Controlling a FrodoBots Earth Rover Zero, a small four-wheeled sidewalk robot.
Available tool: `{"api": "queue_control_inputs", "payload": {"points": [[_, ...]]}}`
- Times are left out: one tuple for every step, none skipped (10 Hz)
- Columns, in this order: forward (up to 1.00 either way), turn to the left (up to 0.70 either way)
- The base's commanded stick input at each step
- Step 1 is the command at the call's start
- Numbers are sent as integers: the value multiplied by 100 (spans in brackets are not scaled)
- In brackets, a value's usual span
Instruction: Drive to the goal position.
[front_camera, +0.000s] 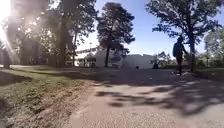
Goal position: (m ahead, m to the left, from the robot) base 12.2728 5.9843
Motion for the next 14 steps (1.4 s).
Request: {"api": "queue_control_inputs", "payload": {"points": [[70, 0], [70, 0], [70, 0], [70, 0], [70, 0], [70, 0], [70, 0], [70, 0], [70, 0], [70, 0], [70, 0], [70, 0], [70, 0], [70, 0]]}}
